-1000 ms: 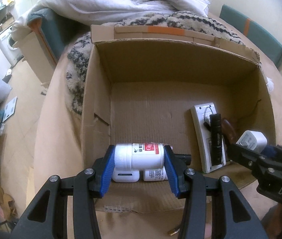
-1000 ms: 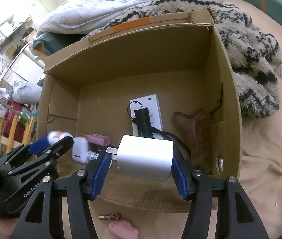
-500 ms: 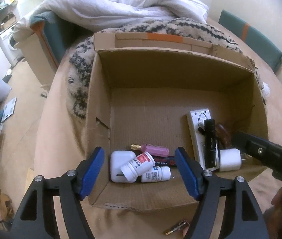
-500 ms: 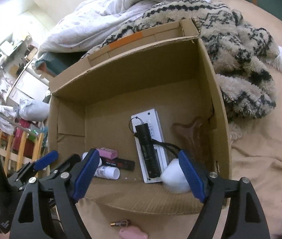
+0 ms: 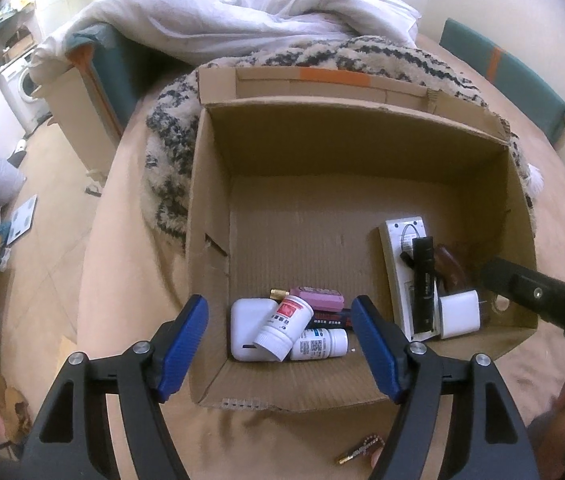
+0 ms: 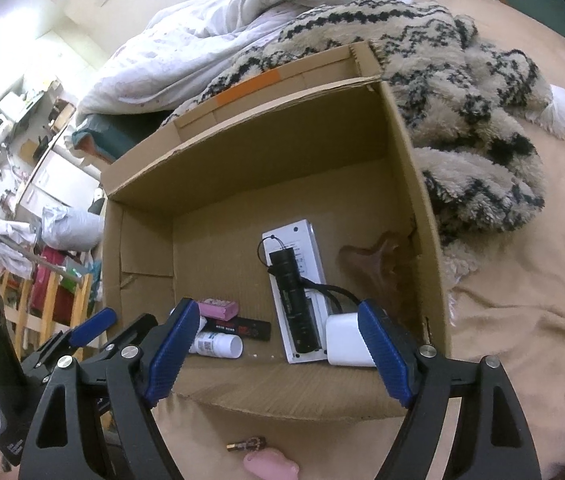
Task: Organize rigid objects
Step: 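Lower the pill bottle and charger into the box and open both tools, then grasp the AA battery with the left tool while the right tool grasps the pink keychain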
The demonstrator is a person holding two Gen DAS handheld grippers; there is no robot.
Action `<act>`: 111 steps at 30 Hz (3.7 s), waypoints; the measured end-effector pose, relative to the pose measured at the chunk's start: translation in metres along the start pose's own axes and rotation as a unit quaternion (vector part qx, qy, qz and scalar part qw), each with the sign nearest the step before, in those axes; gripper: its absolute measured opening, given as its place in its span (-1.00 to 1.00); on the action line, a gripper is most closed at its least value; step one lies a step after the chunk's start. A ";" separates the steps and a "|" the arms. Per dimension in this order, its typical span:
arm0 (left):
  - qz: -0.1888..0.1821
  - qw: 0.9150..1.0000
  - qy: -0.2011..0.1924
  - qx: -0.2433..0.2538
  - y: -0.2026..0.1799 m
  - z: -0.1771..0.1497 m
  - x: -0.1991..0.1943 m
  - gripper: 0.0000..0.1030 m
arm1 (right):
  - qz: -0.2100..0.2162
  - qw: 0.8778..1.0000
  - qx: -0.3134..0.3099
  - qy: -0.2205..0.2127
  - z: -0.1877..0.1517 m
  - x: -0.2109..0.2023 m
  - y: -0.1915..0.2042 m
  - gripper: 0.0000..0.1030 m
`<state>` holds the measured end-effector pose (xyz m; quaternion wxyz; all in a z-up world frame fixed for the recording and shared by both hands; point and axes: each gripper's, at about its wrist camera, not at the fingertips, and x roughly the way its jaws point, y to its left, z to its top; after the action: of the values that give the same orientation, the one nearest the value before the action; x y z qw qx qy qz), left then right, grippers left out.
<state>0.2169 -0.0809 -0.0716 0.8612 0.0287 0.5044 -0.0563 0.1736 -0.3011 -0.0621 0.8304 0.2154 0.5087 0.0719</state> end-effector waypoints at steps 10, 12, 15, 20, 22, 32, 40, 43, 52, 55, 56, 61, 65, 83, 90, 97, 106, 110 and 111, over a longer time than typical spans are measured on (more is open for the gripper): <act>0.009 1.000 0.016 -0.013 0.010 -0.021 -0.024 0.39 | -0.003 1.000 -0.017 0.000 -0.020 -0.028 0.004 0.67; 0.007 0.999 0.024 -0.024 0.014 -0.028 -0.028 0.39 | -0.005 1.000 -0.022 0.003 -0.027 -0.031 0.004 0.67; 0.009 0.999 0.032 -0.040 0.022 -0.039 -0.037 0.39 | -0.002 1.000 -0.019 0.017 -0.040 -0.032 0.003 0.67; 0.016 0.997 0.044 -0.055 0.030 -0.058 -0.045 0.39 | -0.009 0.999 -0.018 0.041 -0.059 -0.030 0.002 0.67; 0.019 0.997 0.052 -0.059 0.032 -0.066 -0.045 0.39 | -0.016 0.998 -0.022 0.051 -0.065 -0.028 0.002 0.67; 0.030 0.994 0.058 -0.091 0.044 -0.079 -0.044 0.39 | -0.005 0.991 -0.017 0.134 -0.089 -0.001 -0.002 0.42; 0.016 0.990 0.065 -0.122 0.051 -0.078 -0.042 0.39 | 0.008 0.981 0.034 0.193 -0.105 0.029 -0.007 0.07; 0.009 0.990 0.066 -0.127 0.051 -0.076 -0.042 0.39 | -0.006 0.980 0.005 0.199 -0.105 0.036 0.007 0.07; -0.007 0.987 0.070 -0.142 0.055 -0.076 -0.044 0.39 | -0.068 0.964 -0.089 0.241 -0.129 0.070 0.036 0.10; -0.010 0.987 0.073 -0.146 0.056 -0.076 -0.043 0.39 | -0.085 0.963 -0.111 0.229 -0.130 0.074 0.042 0.10; -0.010 0.986 0.073 -0.147 0.055 -0.076 -0.042 0.39 | -0.090 0.962 -0.122 0.225 -0.131 0.074 0.045 0.07; -0.008 0.986 0.085 -0.141 0.052 -0.081 -0.036 0.39 | -0.085 0.966 -0.139 0.202 -0.128 0.049 0.047 0.00; -0.025 0.982 0.121 -0.141 0.043 -0.091 -0.020 0.39 | -0.073 0.980 -0.104 0.154 -0.114 0.008 0.034 0.00; 0.046 0.962 0.180 -0.199 -0.051 -0.123 0.049 0.38 | -0.026 0.996 0.062 0.054 -0.083 -0.035 -0.032 0.00; 0.083 0.965 0.180 -0.173 -0.070 -0.122 0.055 0.24 | -0.006 0.997 0.069 0.043 -0.079 -0.036 -0.031 0.00; 0.076 0.967 0.179 -0.165 -0.080 -0.123 0.053 -0.23 | -0.001 0.996 0.068 0.050 -0.077 -0.032 -0.028 0.00; 0.060 0.969 0.184 -0.155 -0.060 -0.117 0.049 -0.23 | -0.010 0.996 0.066 0.052 -0.079 -0.028 -0.028 0.00; 0.055 0.974 0.163 -0.150 -0.038 -0.103 0.035 -0.23 | -0.014 0.996 0.069 0.054 -0.080 -0.026 -0.029 0.00; 0.057 0.975 0.156 -0.148 -0.032 -0.100 0.030 -0.23 | -0.015 0.996 0.068 0.054 -0.079 -0.026 -0.029 0.00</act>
<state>0.1412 -0.1044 -0.1462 0.7682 -0.0620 0.6330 0.0729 0.0888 -0.3137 -0.0846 0.7863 0.2594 0.5597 0.0358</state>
